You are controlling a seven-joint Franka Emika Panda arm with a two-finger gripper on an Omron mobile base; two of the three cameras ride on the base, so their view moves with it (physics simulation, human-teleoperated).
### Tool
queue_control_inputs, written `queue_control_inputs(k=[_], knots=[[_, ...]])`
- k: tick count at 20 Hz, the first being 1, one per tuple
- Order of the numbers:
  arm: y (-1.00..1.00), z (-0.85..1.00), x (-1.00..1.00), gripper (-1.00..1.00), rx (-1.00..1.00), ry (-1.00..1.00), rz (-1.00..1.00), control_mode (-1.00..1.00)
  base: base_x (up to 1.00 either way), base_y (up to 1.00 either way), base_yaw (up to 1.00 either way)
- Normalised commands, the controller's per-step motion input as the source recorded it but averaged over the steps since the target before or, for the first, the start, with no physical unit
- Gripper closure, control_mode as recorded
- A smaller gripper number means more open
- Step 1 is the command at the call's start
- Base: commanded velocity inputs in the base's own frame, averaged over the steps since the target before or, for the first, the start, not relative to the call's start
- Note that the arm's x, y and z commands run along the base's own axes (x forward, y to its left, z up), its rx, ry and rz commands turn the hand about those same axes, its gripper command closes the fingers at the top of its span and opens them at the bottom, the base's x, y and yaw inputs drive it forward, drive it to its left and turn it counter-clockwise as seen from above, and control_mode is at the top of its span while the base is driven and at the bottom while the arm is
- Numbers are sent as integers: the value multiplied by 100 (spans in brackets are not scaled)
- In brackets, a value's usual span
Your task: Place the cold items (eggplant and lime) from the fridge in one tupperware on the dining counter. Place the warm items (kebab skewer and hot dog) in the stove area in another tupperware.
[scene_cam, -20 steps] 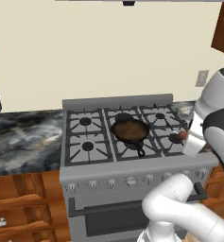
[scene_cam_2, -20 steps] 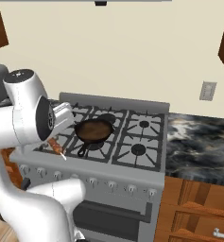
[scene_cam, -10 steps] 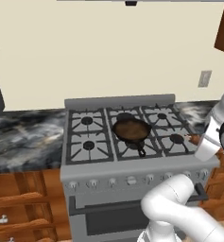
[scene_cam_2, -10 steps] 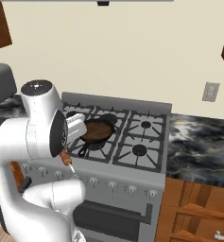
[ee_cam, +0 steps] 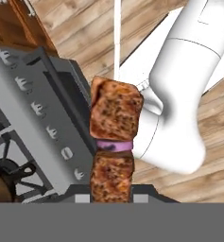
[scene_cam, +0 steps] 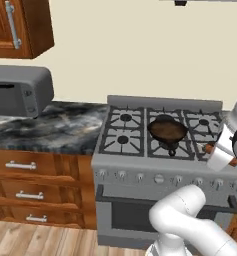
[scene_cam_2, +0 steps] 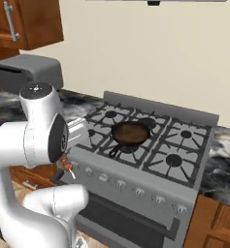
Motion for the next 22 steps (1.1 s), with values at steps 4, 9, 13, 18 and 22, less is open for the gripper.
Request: queue_control_inputs(k=[4, 9, 13, 18, 22], knots=[[0, 0, 0, 100, 0, 0, 0, 100, -50, 11, 60], [0, 0, 0, 100, 0, 0, 0, 100, -42, 33, 63], [0, 0, 0, 100, 0, 0, 0, 100, -29, 42, 64], [0, 0, 0, 100, 0, 0, 0, 100, -11, 36, 58], [0, 0, 0, 100, 0, 0, 0, 100, -1, 47, 49]])
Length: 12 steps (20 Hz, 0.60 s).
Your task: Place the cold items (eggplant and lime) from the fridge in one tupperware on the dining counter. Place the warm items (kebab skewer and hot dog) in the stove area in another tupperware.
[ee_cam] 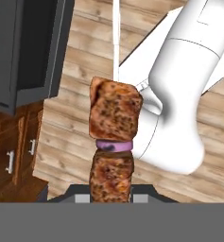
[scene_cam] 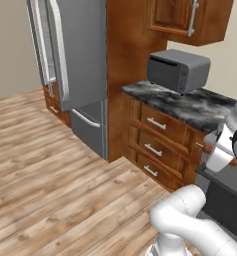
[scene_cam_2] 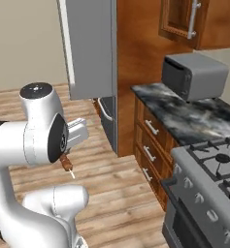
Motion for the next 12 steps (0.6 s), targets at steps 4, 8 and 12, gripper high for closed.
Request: queue_control_inputs(k=[4, 8, 12], knots=[[0, 0, 0, 100, 0, 0, 0, 100, 0, 69, 37], [0, 0, 0, 100, 0, 0, 0, 100, 1, 83, 22], [0, 0, 0, 100, 0, 0, 0, 100, 12, 97, 7]])
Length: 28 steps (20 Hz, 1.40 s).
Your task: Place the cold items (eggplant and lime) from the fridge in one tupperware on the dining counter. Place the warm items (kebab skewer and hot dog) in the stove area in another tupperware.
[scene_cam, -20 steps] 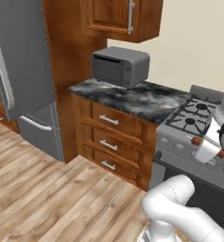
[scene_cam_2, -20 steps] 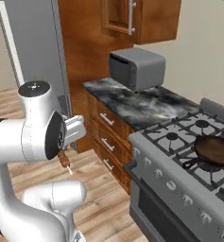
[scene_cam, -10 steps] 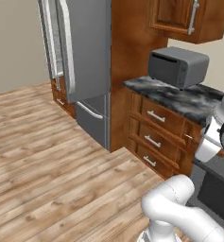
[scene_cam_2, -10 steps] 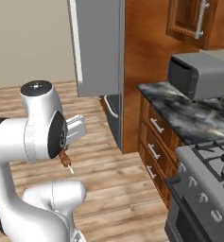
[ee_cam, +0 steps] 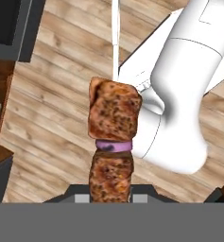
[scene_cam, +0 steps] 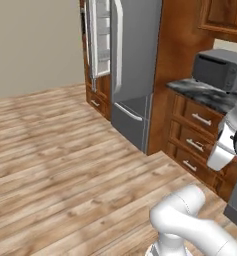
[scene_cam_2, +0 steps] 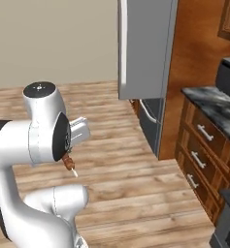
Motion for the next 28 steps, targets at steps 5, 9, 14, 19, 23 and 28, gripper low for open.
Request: queue_control_inputs(k=[5, 9, 14, 19, 23, 28], knots=[[0, 0, 0, 100, 0, 0, 0, 100, 34, 100, 1], [0, 0, 0, 100, 0, 0, 0, 100, 53, 100, 0], [0, 0, 0, 100, 0, 0, 0, 100, 62, 100, 0], [0, 0, 0, 100, 0, 0, 0, 100, 78, 97, 0], [0, 0, 0, 100, 0, 0, 0, 100, 95, 79, 2], [0, 0, 0, 100, 0, 0, 0, 100, 100, 54, 1]])
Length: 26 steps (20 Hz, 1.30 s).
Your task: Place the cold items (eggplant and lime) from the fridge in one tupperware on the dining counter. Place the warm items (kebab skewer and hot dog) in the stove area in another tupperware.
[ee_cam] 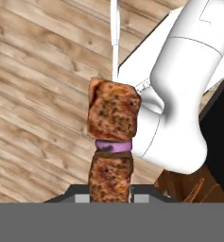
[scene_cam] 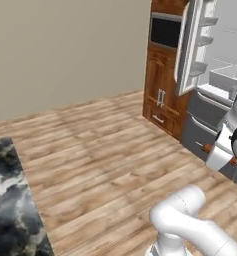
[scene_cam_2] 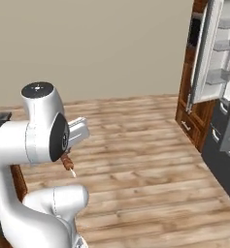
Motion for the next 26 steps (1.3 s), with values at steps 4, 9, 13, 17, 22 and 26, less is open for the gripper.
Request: queue_control_inputs(k=[4, 9, 13, 17, 22, 26], knots=[[0, 0, 0, 100, 0, 0, 0, 100, 100, 29, 4], [0, 0, 0, 100, 0, 0, 0, 100, 100, 24, 12], [0, 0, 0, 100, 0, 0, 0, 100, 100, 23, 25], [0, 0, 0, 100, 0, 0, 0, 100, 100, 16, 34], [0, 0, 0, 100, 0, 0, 0, 100, 100, 4, 41], [0, 0, 0, 100, 0, 0, 0, 100, 100, 0, 47]])
